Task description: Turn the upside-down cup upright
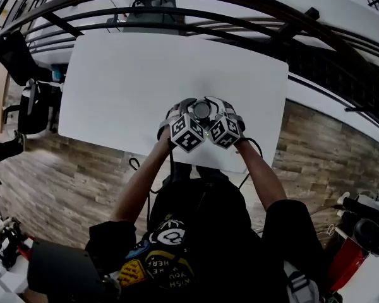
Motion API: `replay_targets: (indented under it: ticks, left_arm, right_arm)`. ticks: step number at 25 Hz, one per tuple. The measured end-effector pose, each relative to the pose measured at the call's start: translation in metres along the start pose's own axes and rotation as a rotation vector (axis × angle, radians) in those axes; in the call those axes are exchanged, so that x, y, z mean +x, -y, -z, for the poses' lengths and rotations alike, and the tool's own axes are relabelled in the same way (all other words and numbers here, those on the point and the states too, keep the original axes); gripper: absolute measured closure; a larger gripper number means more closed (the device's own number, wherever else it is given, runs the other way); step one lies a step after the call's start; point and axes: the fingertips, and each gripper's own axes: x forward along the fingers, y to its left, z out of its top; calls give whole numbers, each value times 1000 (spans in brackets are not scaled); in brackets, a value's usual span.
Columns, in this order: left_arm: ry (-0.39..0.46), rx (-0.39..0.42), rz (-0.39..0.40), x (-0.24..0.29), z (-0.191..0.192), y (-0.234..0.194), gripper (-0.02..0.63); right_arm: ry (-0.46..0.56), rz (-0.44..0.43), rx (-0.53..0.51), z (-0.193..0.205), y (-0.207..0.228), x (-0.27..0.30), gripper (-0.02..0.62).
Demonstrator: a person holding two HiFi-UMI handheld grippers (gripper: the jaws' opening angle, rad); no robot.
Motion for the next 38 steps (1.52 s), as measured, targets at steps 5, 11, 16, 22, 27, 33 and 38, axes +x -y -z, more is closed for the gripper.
replay_targets:
  ticks: [5, 11, 16, 22, 27, 33, 38]
  left_arm:
    - [36, -12, 50, 0, -20, 15, 268]
    - [82, -42, 167, -7, -35, 23, 295]
    - [195, -324, 405, -32, -30, 25, 296]
    - [431, -743, 502, -59, -17, -13, 296]
    - [567, -803, 573, -78, -18, -24, 296]
    - [557, -685, 484, -75, -2, -24, 298]
    - [316, -706, 310, -55, 69, -13, 564]
  right_arm:
    - [-57, 13, -72, 7, 6, -23, 218]
    - [-79, -26, -56, 5, 7, -41, 216]
    - [53, -193, 0, -15, -11, -70, 213]
    - [329, -226, 434, -17, 8, -95, 272]
    - [675, -538, 895, -54, 11, -115, 438]
    - [795, -627, 946, -70, 11, -120, 561]
    - [457, -358, 867, -24, 27, -65, 564]
